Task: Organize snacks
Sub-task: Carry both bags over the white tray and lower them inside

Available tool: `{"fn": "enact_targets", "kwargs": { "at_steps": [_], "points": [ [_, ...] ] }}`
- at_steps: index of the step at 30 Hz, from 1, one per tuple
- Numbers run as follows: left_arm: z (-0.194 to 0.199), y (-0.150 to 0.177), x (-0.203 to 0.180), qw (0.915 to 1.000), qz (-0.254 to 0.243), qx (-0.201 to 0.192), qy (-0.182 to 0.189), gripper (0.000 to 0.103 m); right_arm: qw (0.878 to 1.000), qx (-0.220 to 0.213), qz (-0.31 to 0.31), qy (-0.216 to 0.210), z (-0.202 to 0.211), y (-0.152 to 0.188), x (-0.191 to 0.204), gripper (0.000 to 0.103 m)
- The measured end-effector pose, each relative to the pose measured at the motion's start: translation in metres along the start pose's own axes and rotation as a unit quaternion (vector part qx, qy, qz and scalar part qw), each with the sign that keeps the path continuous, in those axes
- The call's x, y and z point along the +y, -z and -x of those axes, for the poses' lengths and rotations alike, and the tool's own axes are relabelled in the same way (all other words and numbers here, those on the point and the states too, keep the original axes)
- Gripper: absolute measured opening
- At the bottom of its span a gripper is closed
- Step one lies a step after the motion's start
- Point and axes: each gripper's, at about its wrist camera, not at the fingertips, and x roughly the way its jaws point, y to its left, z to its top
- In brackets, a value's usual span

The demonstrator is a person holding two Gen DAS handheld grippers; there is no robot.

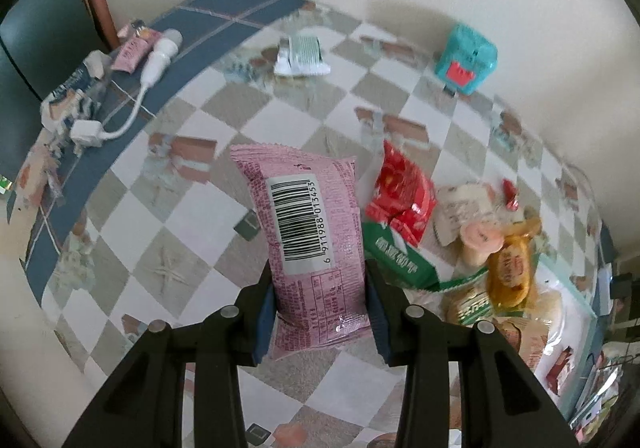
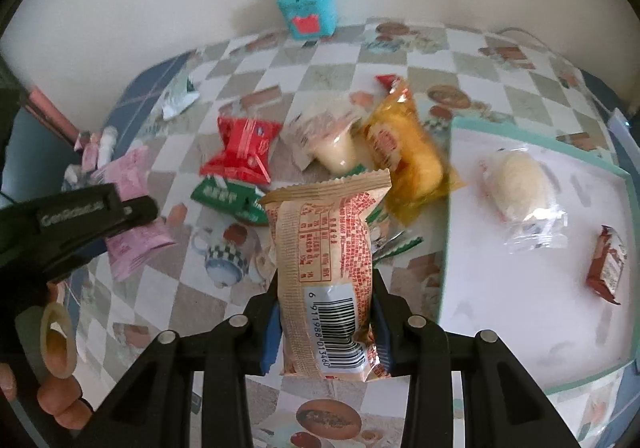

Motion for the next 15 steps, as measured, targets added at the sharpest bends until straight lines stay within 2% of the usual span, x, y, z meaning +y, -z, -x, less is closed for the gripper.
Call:
{"fn": "enact_targets", "kwargs": {
  "at_steps": [5, 15],
  "points": [
    [0.013, 0.000, 0.000, 0.9998, -0.001, -0.021, 0.003, 0.042, 1.000, -0.007, -0.026, 0.005, 0.011, 0.000, -0.019, 0.040],
    [0.037, 0.007, -0.017, 0.9984, -0.022, -0.045, 0.025, 0.042, 0.991, -0.029, -0.123, 0.041, 0.038, -0.010, -0.092, 0.040]
  ]
}}
